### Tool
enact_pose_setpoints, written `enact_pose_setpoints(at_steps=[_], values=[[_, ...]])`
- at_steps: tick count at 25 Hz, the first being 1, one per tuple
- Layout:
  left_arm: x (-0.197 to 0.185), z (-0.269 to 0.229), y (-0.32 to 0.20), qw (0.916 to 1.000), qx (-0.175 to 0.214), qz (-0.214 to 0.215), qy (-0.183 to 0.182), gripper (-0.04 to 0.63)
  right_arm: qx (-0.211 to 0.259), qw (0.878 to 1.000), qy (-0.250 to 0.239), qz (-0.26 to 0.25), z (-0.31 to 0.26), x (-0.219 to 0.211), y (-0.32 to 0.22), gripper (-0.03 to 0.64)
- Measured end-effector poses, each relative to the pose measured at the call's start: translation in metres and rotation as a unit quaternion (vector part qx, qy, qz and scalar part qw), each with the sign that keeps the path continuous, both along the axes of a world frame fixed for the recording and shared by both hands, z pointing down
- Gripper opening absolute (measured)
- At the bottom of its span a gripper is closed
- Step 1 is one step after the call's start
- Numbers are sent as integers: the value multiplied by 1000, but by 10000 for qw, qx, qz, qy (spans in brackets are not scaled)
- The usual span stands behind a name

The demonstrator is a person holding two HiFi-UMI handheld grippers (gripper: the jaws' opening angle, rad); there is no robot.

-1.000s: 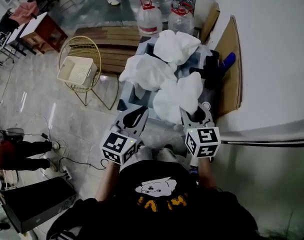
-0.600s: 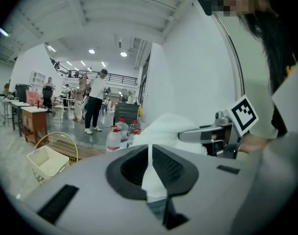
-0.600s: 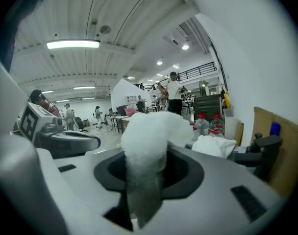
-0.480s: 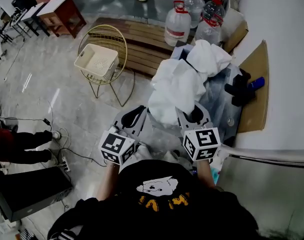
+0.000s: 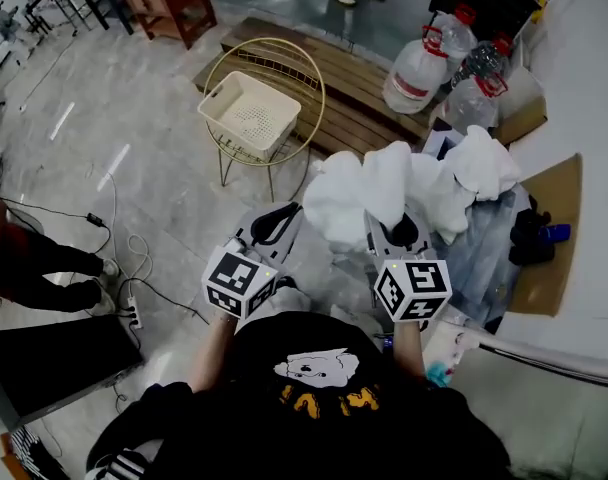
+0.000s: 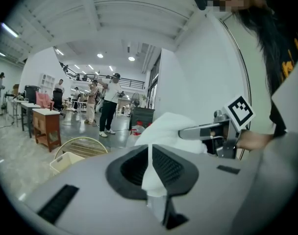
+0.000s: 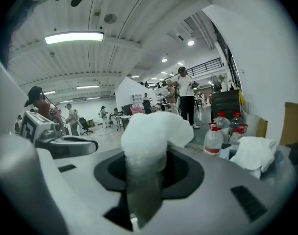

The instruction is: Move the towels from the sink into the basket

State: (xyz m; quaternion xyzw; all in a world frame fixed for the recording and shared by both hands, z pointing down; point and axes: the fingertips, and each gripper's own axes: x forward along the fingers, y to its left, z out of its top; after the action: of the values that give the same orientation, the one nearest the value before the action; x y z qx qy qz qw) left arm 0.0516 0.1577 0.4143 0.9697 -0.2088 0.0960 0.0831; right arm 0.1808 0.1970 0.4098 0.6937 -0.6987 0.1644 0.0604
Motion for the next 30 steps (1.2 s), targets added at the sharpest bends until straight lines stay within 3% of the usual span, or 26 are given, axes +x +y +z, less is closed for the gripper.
enact_pose_setpoints(at_steps=[6,12,19,24,30], values=[[-50,-4,-44,9997,74,-204,63,29,-109,9994,97,-298,5,-47,-58,135],[-93,-4,-82,9974,0,-683,209,29,-225,9965,209,-783,7,-83,-118,137],[-109,3,-114,9956,-48,-908,233,29,-183,9912,523,-1200,10,-96,-207,137],[-125,12,-159,9914,-114,-1296,104,29,-151,9873,607,-1461,33,-104,-289,137],[-138,16,-229,9846,-209,-1736,-8,29,-577,9824,660,-1647,94,-101,-396,137]])
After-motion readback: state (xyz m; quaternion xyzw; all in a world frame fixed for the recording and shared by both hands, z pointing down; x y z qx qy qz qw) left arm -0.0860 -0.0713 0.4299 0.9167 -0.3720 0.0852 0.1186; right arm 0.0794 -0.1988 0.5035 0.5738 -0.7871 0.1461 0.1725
